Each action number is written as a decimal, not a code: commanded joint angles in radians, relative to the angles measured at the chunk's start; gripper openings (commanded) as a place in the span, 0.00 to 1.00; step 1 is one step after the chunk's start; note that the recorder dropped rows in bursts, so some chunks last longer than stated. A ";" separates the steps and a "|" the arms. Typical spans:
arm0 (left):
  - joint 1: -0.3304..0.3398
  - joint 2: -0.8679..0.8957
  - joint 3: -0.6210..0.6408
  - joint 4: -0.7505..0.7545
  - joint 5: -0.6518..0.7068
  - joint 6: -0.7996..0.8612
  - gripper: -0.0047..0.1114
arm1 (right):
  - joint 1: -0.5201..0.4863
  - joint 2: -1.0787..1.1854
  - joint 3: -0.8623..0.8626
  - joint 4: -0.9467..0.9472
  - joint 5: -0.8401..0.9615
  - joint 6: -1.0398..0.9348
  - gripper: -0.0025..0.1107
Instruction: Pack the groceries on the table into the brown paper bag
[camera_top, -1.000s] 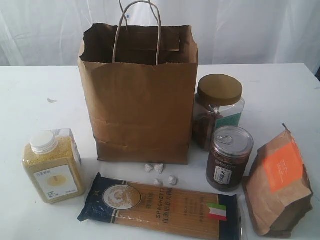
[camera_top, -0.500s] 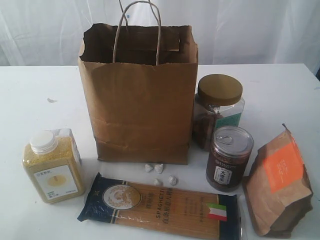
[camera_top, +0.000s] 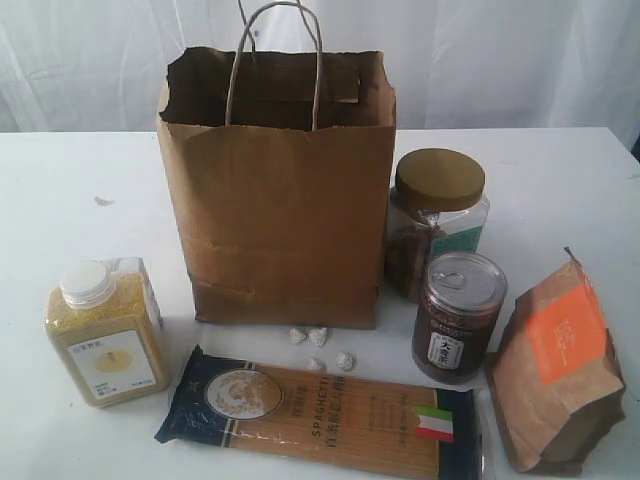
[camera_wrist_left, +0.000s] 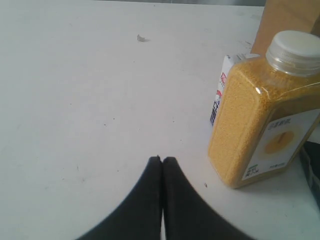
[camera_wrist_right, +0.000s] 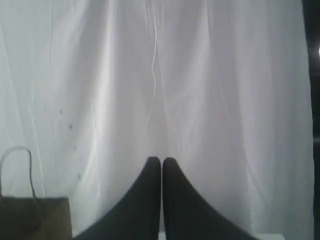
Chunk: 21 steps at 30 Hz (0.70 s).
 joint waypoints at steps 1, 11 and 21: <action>-0.008 -0.005 0.005 -0.002 -0.005 -0.006 0.04 | 0.024 0.308 -0.055 -0.187 0.019 0.002 0.03; -0.008 -0.005 0.005 -0.002 -0.005 -0.006 0.04 | 0.024 0.398 -0.055 -0.237 -0.124 0.009 0.03; -0.008 -0.005 0.005 -0.002 -0.005 -0.006 0.04 | 0.024 0.241 -0.055 -0.192 -0.272 0.002 0.03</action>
